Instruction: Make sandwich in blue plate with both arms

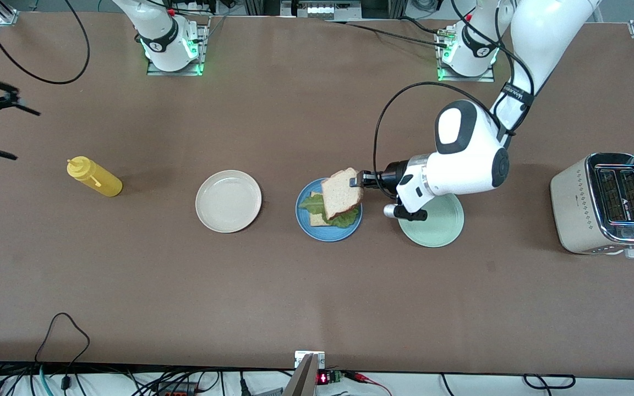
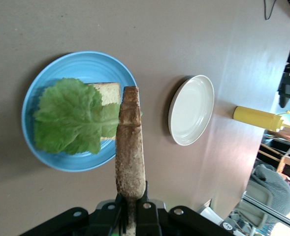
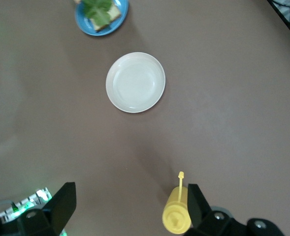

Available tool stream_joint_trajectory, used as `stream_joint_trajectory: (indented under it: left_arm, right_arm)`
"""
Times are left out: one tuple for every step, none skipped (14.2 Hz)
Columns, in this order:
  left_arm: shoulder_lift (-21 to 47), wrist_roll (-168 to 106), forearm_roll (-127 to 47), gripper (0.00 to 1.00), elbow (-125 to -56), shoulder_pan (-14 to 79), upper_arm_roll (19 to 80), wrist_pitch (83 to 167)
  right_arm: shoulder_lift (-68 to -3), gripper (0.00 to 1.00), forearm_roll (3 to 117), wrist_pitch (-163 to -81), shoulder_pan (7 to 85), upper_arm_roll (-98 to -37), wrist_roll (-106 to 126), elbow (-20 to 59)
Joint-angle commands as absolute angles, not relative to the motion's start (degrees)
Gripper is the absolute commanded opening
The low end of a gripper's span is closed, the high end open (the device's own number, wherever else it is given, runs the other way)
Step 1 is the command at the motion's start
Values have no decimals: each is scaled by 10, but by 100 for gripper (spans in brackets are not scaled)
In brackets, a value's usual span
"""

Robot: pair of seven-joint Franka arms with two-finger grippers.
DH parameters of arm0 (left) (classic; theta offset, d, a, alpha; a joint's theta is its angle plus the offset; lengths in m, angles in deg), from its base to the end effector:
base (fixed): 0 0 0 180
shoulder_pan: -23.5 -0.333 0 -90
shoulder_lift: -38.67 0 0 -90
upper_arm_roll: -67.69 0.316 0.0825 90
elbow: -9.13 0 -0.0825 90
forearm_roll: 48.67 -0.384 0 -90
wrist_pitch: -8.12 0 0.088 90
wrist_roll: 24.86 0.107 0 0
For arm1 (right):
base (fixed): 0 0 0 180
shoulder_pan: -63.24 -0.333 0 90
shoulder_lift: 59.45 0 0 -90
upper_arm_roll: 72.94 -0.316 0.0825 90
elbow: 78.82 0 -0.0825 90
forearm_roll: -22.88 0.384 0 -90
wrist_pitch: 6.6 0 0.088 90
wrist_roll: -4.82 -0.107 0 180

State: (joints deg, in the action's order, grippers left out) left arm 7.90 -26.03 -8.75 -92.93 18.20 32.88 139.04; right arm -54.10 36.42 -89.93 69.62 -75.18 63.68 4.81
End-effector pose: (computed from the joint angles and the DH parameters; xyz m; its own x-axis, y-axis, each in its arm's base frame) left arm 0.5886 -0.3046 0.3156 0.9782 -0.0320 -0.2052 0.1245 -0.7004 0.7028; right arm 0.5714 -0.0152 0.6175 0.5709 0.8064 0.1542 0.8170 -0.5393 -0.2042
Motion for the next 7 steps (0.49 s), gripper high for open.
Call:
stream_joint_trajectory:
  left_arm:
    - [33,-213,-61,1,-907,191,326,1409]
    - [26,-208,-61,1,-907,196,326,1425]
    - [18,-207,-62,1,-907,207,326,1439]
    - [13,-206,-61,1,-906,217,327,1448]
    - [6,-206,-61,1,-905,224,327,1457]
    - [3,-206,-61,1,-902,231,327,1458]
    - [1,-206,-61,1,-902,235,327,1459]
  right_arm:
    - [-560,100,309,-918,619,-743,452,69]
    - [-559,100,292,-919,596,-743,371,70]
    - [-558,100,264,-919,578,-743,297,71]
    - [-557,100,248,-919,569,-743,227,80]
    - [-555,100,247,-918,567,-743,177,86]
    - [-553,100,246,-918,566,-743,141,92]
    - [-549,100,247,-918,566,-742,110,92]
